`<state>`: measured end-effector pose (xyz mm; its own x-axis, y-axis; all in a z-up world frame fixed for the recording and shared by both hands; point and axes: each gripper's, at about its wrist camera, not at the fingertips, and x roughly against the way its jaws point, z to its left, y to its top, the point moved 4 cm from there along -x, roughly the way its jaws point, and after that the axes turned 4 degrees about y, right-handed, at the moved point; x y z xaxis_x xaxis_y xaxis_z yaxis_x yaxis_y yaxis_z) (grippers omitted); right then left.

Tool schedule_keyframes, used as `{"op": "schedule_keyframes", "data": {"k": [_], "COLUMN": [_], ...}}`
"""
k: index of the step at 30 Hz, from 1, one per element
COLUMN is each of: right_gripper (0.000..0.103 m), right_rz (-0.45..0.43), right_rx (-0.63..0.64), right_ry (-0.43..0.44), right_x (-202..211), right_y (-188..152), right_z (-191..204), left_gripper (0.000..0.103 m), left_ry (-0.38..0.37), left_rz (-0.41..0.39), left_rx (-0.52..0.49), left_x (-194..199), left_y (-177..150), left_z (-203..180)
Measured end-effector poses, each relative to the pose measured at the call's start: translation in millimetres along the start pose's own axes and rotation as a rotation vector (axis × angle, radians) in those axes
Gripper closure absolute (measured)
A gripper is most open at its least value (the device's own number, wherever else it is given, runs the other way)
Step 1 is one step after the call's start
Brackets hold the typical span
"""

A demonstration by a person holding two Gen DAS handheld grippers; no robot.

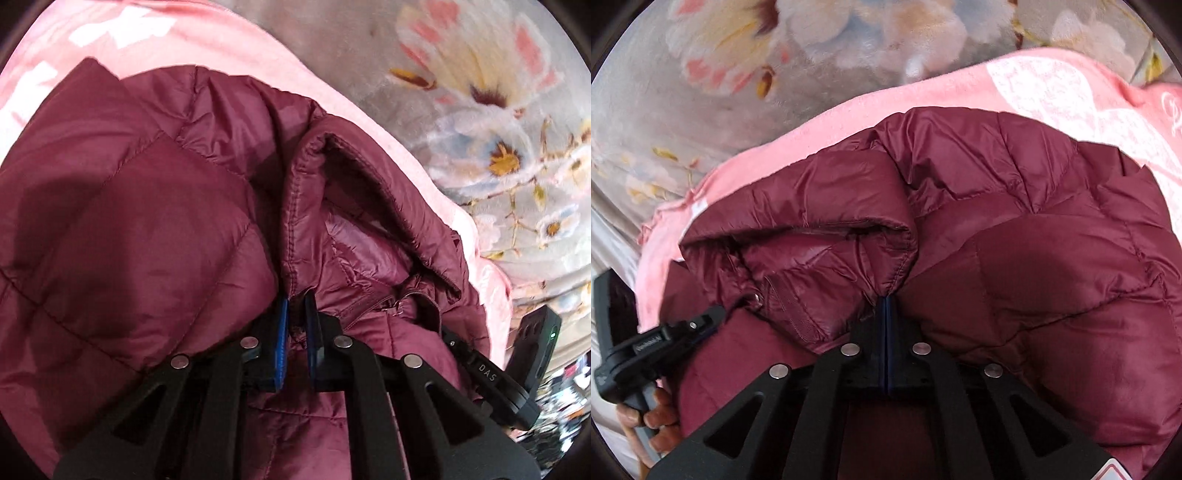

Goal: Fold large clothes

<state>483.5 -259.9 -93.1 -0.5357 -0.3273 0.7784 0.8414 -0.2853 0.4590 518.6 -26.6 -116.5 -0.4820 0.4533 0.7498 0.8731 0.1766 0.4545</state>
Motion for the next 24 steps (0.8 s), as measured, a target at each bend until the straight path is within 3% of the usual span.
{"op": "schedule_keyframes", "data": {"k": [6, 9, 11, 15, 16, 18, 19, 21, 24], "right_gripper": [0.103, 0.098, 0.092, 0.091, 0.088, 0.068, 0.067, 0.067, 0.066], "right_rz": [-0.019, -0.080, -0.117, -0.155, -0.145, -0.115, -0.097, -0.041, 0.004], "right_rx": [-0.035, -0.015, -0.005, -0.004, -0.007, -0.070, -0.098, -0.169, -0.281], "right_ry": [0.020, -0.002, 0.002, 0.026, 0.039, 0.065, 0.092, 0.189, 0.254], "right_x": [20, 50, 63, 64, 58, 43, 38, 21, -3], "right_y": [1, 7, 20, 62, 69, 78, 77, 71, 65], "right_z": [-8, -12, -8, 15, 20, 21, 21, 18, 5], "left_gripper": [0.092, 0.094, 0.094, 0.092, 0.088, 0.062, 0.055, 0.052, 0.052], "left_ry": [0.015, 0.102, 0.113, 0.119, 0.110, 0.068, 0.055, 0.043, -0.053], "left_rz": [-0.058, -0.121, -0.165, -0.223, -0.216, -0.179, -0.165, -0.131, -0.038], "left_rx": [-0.056, -0.128, -0.149, -0.155, -0.150, -0.098, -0.075, 0.001, 0.118], "left_x": [18, 49, 73, 94, 91, 76, 70, 50, 18], "left_y": [-6, -3, 12, 67, 82, 110, 115, 124, 121], "left_z": [1, 4, 2, -20, -28, -35, -35, -32, -21]}}
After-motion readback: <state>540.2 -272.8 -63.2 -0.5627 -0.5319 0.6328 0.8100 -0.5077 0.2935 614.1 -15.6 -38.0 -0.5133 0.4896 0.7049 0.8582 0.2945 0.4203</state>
